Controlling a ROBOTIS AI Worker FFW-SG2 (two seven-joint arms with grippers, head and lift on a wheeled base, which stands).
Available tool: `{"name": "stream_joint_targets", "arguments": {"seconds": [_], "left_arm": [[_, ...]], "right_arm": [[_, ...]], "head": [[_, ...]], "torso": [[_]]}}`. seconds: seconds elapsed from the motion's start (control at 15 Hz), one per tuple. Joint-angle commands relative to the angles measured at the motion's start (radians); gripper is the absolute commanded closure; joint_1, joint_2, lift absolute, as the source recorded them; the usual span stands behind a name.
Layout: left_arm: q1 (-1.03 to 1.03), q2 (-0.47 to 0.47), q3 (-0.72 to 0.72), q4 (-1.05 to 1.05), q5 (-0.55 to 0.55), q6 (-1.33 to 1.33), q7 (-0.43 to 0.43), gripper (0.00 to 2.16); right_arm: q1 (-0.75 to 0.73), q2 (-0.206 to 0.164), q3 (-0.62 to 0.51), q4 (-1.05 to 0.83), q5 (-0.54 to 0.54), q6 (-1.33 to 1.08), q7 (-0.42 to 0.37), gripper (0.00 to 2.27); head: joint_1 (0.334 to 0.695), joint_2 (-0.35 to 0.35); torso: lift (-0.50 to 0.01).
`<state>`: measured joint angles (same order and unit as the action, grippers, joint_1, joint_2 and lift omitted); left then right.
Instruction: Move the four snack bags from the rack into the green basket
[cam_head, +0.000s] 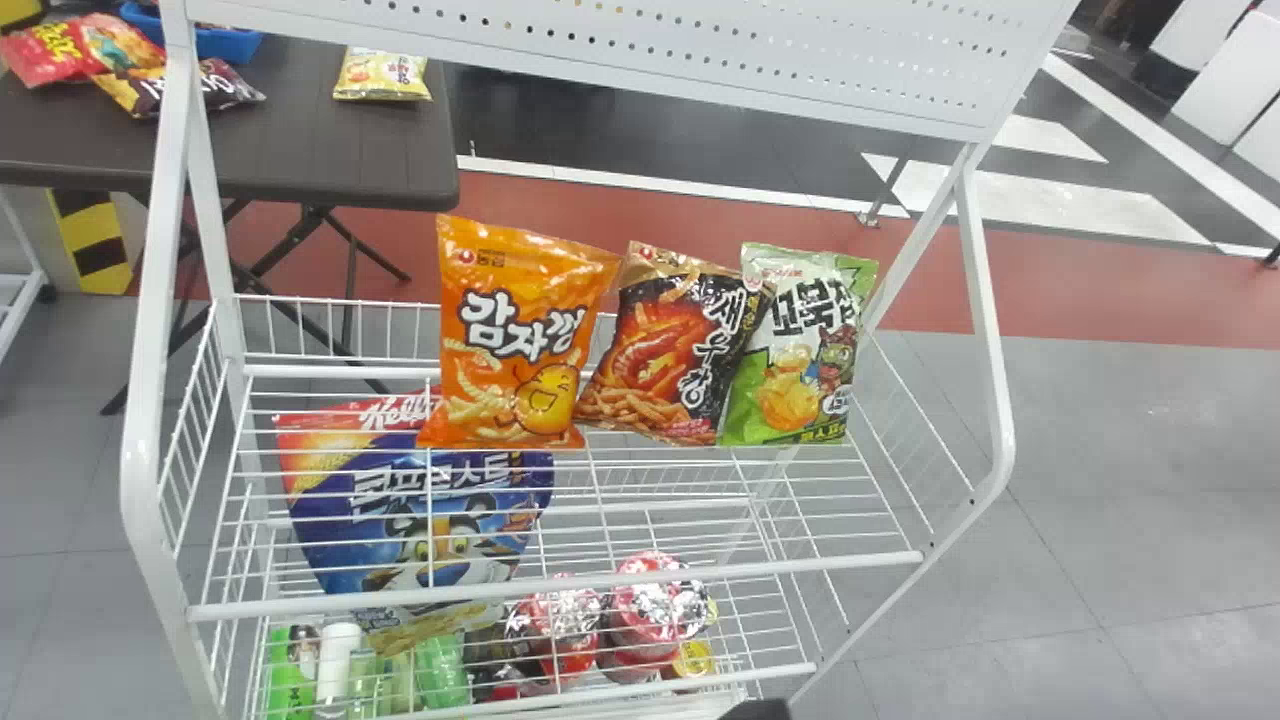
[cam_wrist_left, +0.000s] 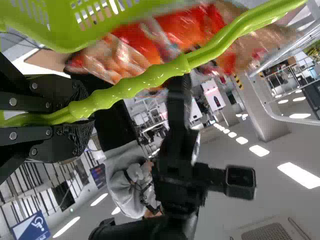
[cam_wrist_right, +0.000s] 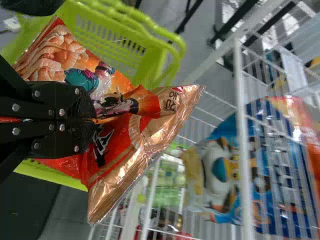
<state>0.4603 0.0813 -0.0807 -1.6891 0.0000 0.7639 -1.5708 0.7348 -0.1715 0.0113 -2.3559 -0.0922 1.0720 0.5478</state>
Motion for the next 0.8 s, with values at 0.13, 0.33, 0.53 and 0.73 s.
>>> {"name": "stream_joint_targets", "arguments": {"seconds": [0.13,0.33,0.53,0.73], "left_arm": [[0.001,0.0,-0.002,-0.001,0.0,-0.004,-0.01,1.99],[0.005,0.0,-0.001,-0.001,0.0,-0.007,-0.01,1.99],[0.006,0.0,-0.001,-0.001,0.0,-0.016,-0.01,1.99],[0.006,0.0,-0.002,-0.003,0.0,-0.016,-0.01,1.99]], "right_arm": [[-0.055,-0.019,0.127,0.133,0.049,-0.03,-0.005,2.01],[-0.115,-0.019,0.193,0.241,0.065,-0.079,-0.014,2.0],[-0.17,-0.016,0.242,0.357,0.078,-0.174,-0.029,1.99],[-0.198,-0.017,0.259,0.415,0.092,-0.211,-0.048,0.79]], "head": [[0.695,-0.35],[0.695,-0.321],[0.695,-0.26],[0.695,-0.189]], "torso": [[0.0],[0.0],[0.0],[0.0]]}}
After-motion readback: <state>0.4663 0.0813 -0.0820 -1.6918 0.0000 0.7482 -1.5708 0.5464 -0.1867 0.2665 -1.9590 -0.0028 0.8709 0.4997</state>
